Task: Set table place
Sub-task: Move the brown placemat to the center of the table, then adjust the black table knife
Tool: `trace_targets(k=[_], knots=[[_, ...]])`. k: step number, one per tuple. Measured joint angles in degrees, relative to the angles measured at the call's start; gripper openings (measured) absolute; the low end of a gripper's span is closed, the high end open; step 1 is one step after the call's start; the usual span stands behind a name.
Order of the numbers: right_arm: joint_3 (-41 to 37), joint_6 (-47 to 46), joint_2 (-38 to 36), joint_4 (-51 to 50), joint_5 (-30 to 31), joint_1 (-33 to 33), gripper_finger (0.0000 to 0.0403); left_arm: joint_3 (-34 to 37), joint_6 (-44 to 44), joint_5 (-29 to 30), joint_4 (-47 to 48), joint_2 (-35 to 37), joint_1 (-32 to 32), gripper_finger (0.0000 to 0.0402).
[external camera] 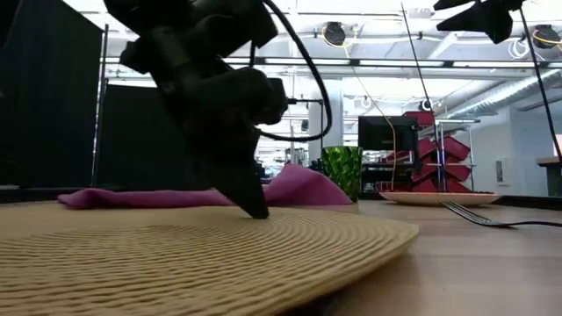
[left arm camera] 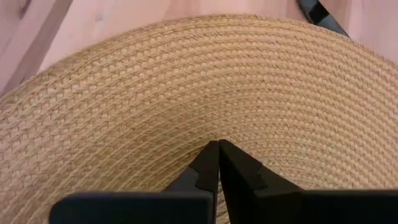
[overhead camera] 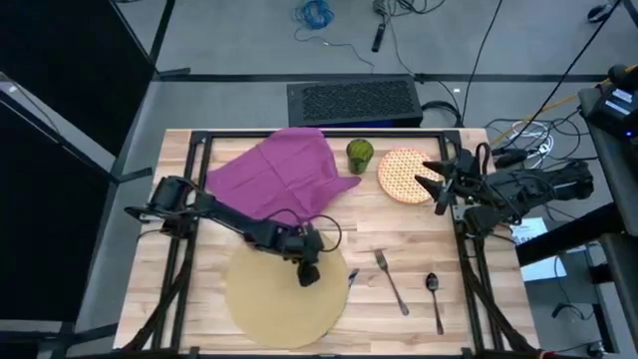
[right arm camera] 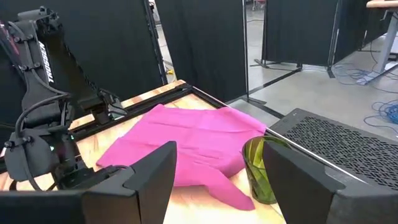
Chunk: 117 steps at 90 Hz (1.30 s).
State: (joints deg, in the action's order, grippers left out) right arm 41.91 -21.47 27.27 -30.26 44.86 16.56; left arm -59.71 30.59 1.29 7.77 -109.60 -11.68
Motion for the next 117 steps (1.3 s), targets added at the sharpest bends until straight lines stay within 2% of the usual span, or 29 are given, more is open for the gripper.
trace_targets(k=[44, 65, 90, 103, 117], knots=[[0.0, 0.1, 0.0, 0.0, -0.3, 0.0, 0.0226, 0.0, -6.5, 0.1, -1.4, -0.1, 7.1, 0.0], [0.0, 0.1, 0.0, 0.0, -0.3, 0.0, 0.0226, 0.0, -7.6, 0.4, -1.6, -0.1, 7.5, 0.0], [0.0, 0.1, 0.0, 0.0, -0.3, 0.0, 0.0226, -0.4, -8.7, 0.7, -6.8, -0.3, 8.5, 0.0], [0.0, 0.0, 0.0, 0.0, -0.3, 0.0, 0.0226, -0.4, -10.3, 3.9, -7.5, 0.0, 9.2, 0.0], [0.0, 0.1, 0.0, -0.1, -0.4, 0.0, 0.0226, -0.6, -9.4, -0.4, -9.5, 5.6, 6.5, 0.0]])
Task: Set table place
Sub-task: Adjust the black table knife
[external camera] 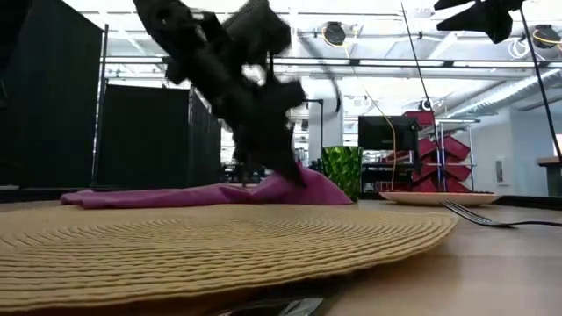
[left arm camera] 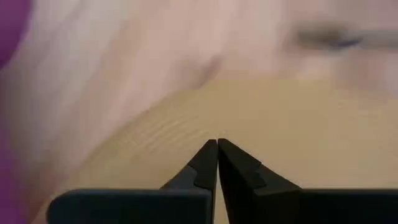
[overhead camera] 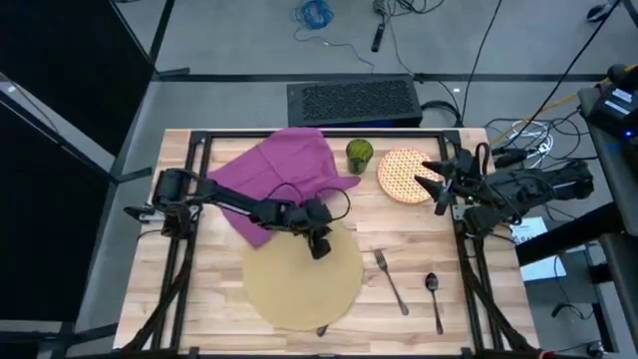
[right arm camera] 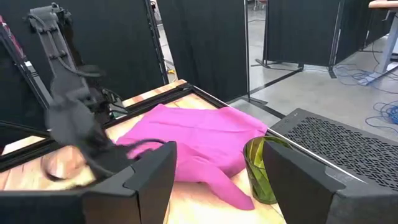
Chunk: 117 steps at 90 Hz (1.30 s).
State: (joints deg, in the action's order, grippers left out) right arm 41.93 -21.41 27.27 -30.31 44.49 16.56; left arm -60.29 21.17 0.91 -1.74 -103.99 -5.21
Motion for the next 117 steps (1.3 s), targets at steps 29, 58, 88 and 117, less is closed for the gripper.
trace_targets(k=[29, 58, 88, 117], knots=[[0.0, 0.0, 0.0, -0.3, 0.0, 0.0, 0.0226, 0.0, 12.2, -10.1, 11.2, 11.4, -14.7, 0.0], [0.0, -2.9, 1.3, 0.6, -5.4, 0.0, 0.0226, 0.1, 24.7, -12.8, 1.2, 6.6, -22.7, 0.0], [0.0, -5.5, 5.6, 0.6, -13.5, 0.1, 0.0226, -3.3, 33.8, -13.8, -13.7, -7.2, -26.2, 0.0], [0.0, -3.3, 5.3, 1.9, -16.9, 0.1, 0.0226, -14.3, 31.9, -10.4, -1.8, -13.4, -25.9, 0.0]])
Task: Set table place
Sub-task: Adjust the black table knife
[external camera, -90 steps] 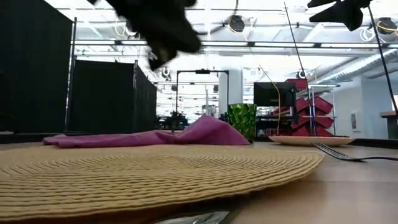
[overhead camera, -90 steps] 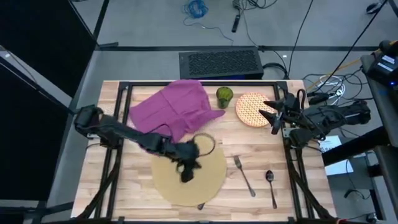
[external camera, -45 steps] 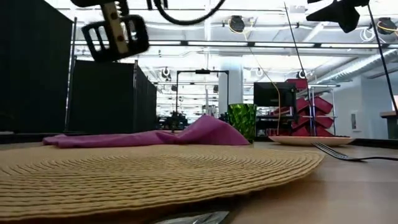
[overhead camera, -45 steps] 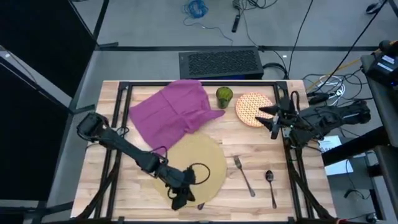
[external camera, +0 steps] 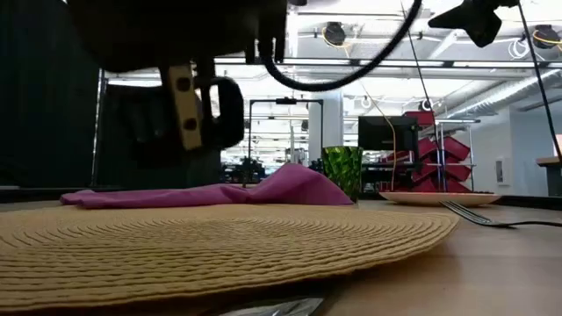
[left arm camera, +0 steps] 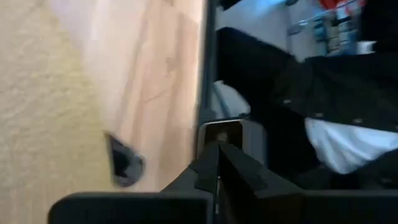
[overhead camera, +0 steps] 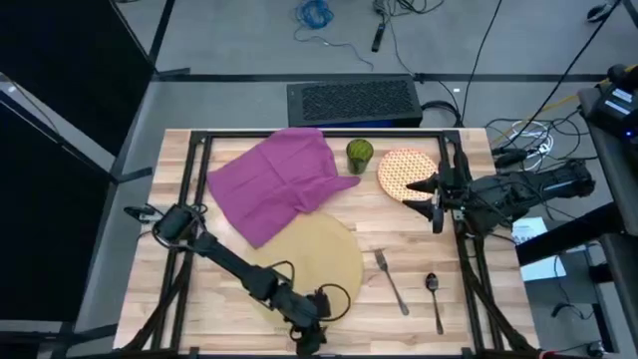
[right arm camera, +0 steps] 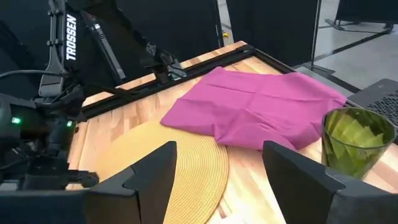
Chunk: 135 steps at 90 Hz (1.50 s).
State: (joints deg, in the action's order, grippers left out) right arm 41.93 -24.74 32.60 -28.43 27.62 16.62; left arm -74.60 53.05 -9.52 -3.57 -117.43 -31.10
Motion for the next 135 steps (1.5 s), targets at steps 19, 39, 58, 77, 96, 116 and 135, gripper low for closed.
trace_targets(k=[19, 39, 58, 77, 96, 116, 135], knots=[[0.0, -1.2, 2.6, 0.0, -4.7, 0.1, 0.0226, -1.4, -1.4, 10.8, 16.0, 1.7, 1.4, 0.0], [0.0, -3.3, 7.7, 0.1, -5.5, 2.6, 0.0226, -1.4, -4.1, 13.3, 27.0, 1.2, 3.1, 0.0], [0.0, -6.9, 12.9, 2.0, -5.5, 3.3, 0.0226, 0.4, -7.2, 13.4, 31.5, 1.7, 5.1, 0.0], [0.0, -12.8, 20.2, 4.9, -7.0, 7.3, 0.0226, 4.4, -10.9, 13.2, 31.1, 2.1, 5.9, 0.0], [0.0, -17.9, 31.6, 12.0, -11.1, 10.7, 0.0226, 5.1, -14.2, 13.5, 31.5, 2.1, 7.5, 0.0], [0.0, -18.7, 42.3, 20.3, -14.3, 10.6, 0.0214, 5.6, -14.0, 17.6, 32.4, 3.8, 8.2, 0.0], [0.0, -17.6, 49.0, 27.7, -16.3, 10.6, 0.0123, 6.2, -12.1, 23.7, 39.5, 8.6, 8.3, 0.0]])
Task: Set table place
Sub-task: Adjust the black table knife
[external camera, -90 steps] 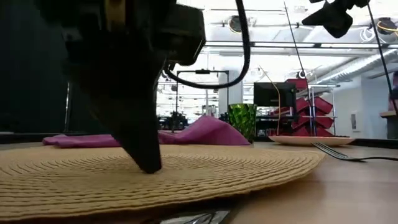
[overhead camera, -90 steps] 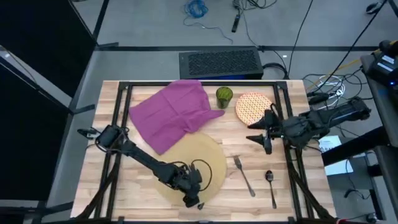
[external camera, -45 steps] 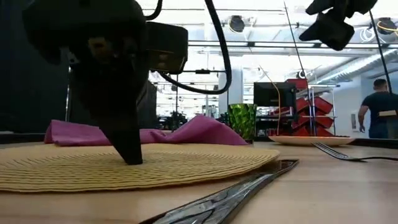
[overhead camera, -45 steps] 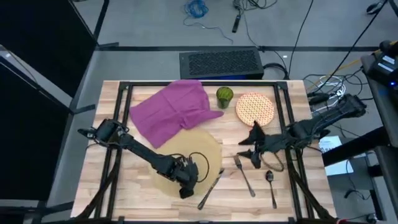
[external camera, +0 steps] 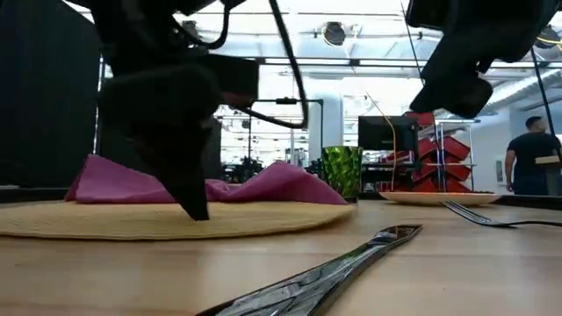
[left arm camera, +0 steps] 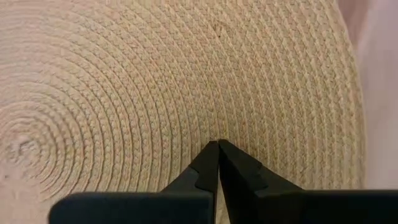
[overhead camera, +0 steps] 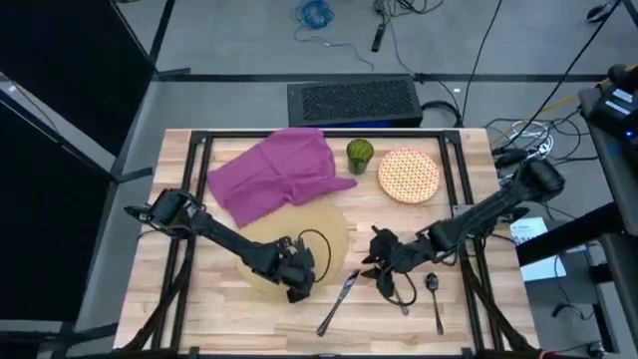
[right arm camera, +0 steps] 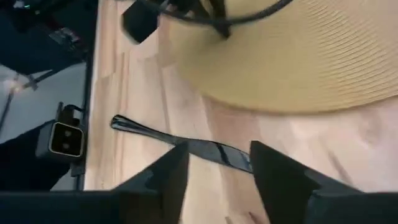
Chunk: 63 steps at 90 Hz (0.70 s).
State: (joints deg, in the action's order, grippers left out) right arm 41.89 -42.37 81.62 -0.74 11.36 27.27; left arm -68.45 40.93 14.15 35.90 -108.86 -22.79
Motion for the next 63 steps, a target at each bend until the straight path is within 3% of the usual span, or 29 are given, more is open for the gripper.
trace_targets(k=[23, 63], knots=[[0.0, -0.3, 9.5, 12.4, -5.8, 0.0, 0.0008, -0.1, 1.8, 1.4, 0.2, 1.1, 0.0, 0.0], [0.0, -2.9, 16.4, 16.9, -10.0, -0.2, 0.0, -0.3, 1.8, 1.3, -1.1, 1.0, -0.1, 0.0]])
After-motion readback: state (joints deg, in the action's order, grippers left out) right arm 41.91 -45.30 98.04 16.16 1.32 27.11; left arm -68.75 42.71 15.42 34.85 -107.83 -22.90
